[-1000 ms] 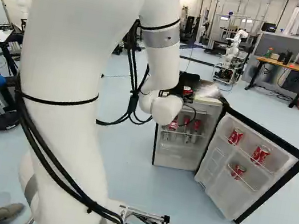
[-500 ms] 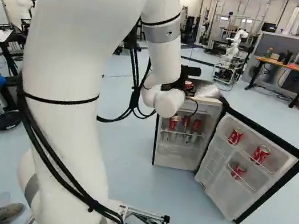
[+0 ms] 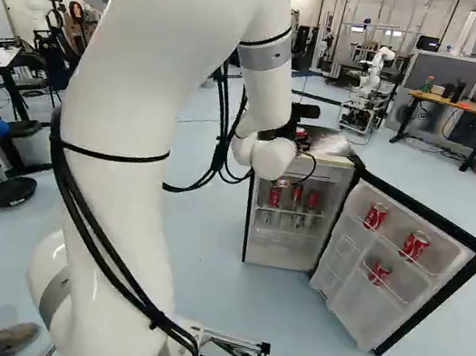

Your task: Grab a drink from the fridge

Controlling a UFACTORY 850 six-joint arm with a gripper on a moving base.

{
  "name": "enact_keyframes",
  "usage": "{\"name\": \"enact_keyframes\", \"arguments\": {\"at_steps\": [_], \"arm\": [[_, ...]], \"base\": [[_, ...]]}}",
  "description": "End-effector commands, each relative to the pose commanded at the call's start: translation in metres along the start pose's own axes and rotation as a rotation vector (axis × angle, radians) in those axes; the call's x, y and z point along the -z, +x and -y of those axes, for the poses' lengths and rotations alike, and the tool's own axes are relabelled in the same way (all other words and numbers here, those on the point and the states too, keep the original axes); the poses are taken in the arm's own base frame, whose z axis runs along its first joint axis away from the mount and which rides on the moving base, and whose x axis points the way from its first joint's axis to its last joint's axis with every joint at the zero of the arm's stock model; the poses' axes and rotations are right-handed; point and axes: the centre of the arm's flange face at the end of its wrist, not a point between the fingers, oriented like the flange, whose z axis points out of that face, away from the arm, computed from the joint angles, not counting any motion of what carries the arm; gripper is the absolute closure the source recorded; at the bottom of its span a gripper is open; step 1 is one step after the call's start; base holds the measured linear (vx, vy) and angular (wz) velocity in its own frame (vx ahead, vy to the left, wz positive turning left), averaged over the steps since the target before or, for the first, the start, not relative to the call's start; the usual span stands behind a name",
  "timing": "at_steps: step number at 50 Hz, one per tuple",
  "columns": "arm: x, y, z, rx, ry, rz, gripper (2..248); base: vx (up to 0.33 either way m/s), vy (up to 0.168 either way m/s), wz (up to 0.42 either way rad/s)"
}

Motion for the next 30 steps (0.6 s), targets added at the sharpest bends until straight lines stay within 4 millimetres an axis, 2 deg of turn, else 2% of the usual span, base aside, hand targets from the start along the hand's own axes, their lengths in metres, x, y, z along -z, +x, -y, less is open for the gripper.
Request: {"name": "enact_keyframes", "arguments": {"at_steps": [30], "arm": [[-0.044, 0.001, 0.005, 0.011, 0.023, 0.005, 154]], "base": [[0.000, 0.000, 0.000]]}}
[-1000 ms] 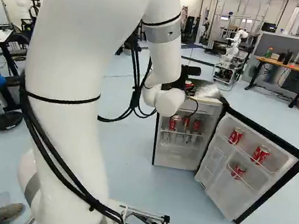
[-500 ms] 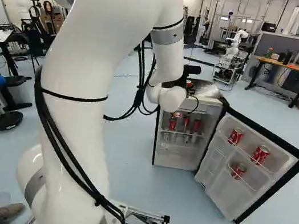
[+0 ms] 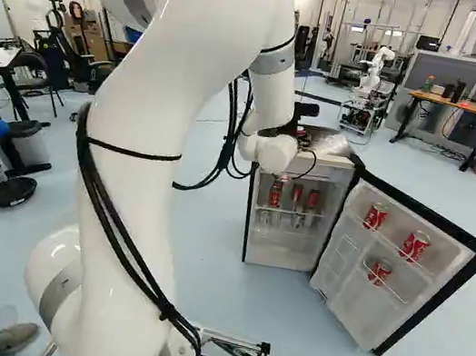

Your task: Grab a drink from the fridge

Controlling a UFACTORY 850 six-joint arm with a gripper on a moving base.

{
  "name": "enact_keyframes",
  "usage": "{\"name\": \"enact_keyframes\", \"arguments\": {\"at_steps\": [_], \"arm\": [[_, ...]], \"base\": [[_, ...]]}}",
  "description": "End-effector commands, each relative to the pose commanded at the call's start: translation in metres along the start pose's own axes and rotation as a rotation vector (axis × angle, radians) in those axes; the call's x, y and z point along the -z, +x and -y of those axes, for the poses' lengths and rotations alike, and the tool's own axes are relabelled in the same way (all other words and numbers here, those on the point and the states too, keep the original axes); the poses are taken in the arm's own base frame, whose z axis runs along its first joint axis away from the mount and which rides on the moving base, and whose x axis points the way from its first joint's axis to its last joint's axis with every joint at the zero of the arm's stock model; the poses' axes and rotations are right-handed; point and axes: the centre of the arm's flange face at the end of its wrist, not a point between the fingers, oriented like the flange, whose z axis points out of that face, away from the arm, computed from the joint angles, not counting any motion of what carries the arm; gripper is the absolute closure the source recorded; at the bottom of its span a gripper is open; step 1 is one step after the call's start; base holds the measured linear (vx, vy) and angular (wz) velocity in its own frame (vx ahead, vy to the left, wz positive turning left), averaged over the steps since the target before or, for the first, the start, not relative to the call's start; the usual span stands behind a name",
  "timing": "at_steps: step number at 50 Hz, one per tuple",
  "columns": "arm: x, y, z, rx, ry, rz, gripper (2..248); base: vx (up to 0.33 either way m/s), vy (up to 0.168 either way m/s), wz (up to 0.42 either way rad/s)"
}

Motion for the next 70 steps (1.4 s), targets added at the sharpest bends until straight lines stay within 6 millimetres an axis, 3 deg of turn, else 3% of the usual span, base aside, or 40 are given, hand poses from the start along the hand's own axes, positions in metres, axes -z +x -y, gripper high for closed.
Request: {"name": "enact_keyframes", "arguments": {"at_steps": [40, 57, 58, 62, 63, 68, 69, 70], "arm": [[-0.056, 0.003, 0.008, 0.015, 0.028, -0.039, 154], [-0.062, 0.004, 0.009, 0.016, 0.030, -0.044, 154], [-0.062, 0.004, 0.009, 0.016, 0.030, -0.044, 142], [-0.062, 0.004, 0.009, 0.016, 0.030, -0.044, 142], [-0.062, 0.004, 0.009, 0.016, 0.030, -0.044, 110], [-0.062, 0.004, 0.009, 0.016, 0.030, -0.044, 110], [-0.062, 0.004, 0.009, 0.016, 0.030, -0.044, 76], [-0.062, 0.004, 0.009, 0.016, 0.030, -0.044, 76]], "base": [[0.000, 0.000, 0.000], [0.000, 0.000, 0.000], [0.000, 0.000, 0.000], [0.000, 0.000, 0.000], [0.000, 0.000, 0.000], [0.000, 0.000, 0.000], [0.000, 0.000, 0.000], [0.000, 0.000, 0.000]]}}
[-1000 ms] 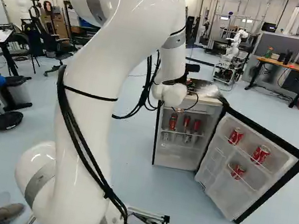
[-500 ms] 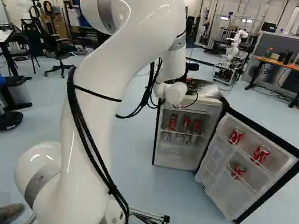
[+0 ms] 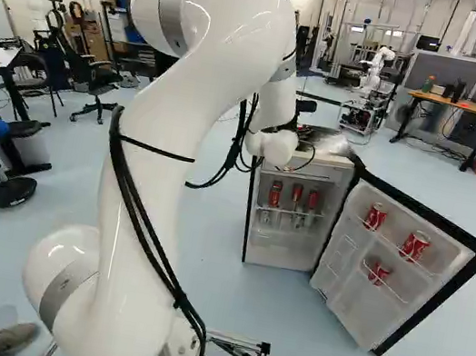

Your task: Grab a drink from the fridge

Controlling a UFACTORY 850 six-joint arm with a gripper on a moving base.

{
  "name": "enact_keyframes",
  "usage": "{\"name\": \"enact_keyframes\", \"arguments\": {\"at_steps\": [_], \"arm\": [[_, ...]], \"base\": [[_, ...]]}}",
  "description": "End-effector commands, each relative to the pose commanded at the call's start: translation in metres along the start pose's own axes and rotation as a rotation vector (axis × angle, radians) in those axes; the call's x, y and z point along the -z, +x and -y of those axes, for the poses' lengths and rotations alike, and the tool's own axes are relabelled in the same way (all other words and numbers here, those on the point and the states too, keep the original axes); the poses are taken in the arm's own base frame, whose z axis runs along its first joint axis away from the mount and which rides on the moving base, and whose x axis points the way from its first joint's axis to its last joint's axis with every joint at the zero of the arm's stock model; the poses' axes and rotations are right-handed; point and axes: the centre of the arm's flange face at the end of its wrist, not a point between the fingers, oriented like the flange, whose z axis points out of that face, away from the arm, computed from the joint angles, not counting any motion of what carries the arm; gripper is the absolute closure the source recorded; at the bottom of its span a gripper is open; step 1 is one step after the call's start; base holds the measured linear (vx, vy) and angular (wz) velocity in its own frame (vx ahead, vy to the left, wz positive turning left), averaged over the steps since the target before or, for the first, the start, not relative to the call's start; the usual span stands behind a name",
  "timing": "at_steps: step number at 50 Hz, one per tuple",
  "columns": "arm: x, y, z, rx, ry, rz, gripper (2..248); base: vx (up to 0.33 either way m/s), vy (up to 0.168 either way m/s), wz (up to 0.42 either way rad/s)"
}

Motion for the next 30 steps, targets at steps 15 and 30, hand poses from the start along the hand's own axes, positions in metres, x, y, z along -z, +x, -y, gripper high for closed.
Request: {"name": "enact_keyframes", "arguments": {"at_steps": [15, 30], "arm": [[0.000, 0.001, 0.000, 0.000, 0.000, -0.001, 3], [0.022, 0.015, -0.003, 0.001, -0.011, -0.008, 3]], "base": [[0.000, 0.000, 0.000], [0.000, 0.000, 0.000]]}}
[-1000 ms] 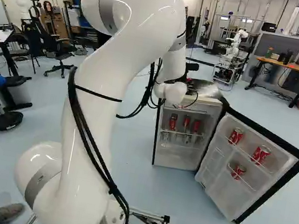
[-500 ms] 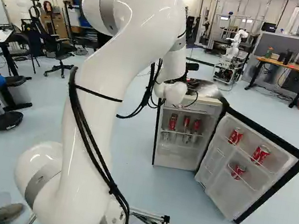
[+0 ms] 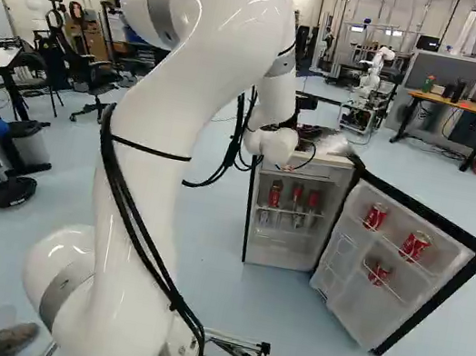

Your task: Grab a drink from the fridge

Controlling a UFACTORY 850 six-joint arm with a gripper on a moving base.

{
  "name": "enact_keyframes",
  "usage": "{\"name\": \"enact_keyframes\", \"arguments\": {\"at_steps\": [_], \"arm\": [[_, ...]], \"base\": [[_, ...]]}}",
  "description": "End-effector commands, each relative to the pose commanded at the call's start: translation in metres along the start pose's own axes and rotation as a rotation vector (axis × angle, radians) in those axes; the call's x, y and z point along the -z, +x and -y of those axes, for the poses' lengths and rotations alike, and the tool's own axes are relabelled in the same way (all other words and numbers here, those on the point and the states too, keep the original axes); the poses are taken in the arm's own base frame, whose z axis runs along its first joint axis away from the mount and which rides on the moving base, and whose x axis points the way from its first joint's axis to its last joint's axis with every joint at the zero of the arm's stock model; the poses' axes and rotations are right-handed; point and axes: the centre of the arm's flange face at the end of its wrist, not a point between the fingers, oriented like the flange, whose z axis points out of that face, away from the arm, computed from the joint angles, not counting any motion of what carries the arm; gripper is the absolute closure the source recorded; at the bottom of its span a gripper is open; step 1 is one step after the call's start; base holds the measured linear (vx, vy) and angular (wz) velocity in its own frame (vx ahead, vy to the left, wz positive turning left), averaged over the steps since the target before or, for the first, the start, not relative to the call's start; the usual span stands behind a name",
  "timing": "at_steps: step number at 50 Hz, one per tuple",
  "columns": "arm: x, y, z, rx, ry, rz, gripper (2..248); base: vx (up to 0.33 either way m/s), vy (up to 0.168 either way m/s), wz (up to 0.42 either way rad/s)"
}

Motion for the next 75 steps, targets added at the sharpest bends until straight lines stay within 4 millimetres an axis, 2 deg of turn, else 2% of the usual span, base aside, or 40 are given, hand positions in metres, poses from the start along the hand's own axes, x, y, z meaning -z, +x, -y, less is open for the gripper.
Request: {"name": "enact_keyframes", "arguments": {"at_steps": [18, 45, 75], "arm": [[0.031, 0.017, -0.020, 0.000, -0.042, -0.013, 3], [0.053, 0.039, -0.066, 0.005, -0.127, -0.050, 3], [0.063, 0.030, -0.114, -0.006, -0.212, -0.009, 3]], "base": [[0.000, 0.000, 0.000], [0.000, 0.000, 0.000], [0.000, 0.000, 0.000]]}}
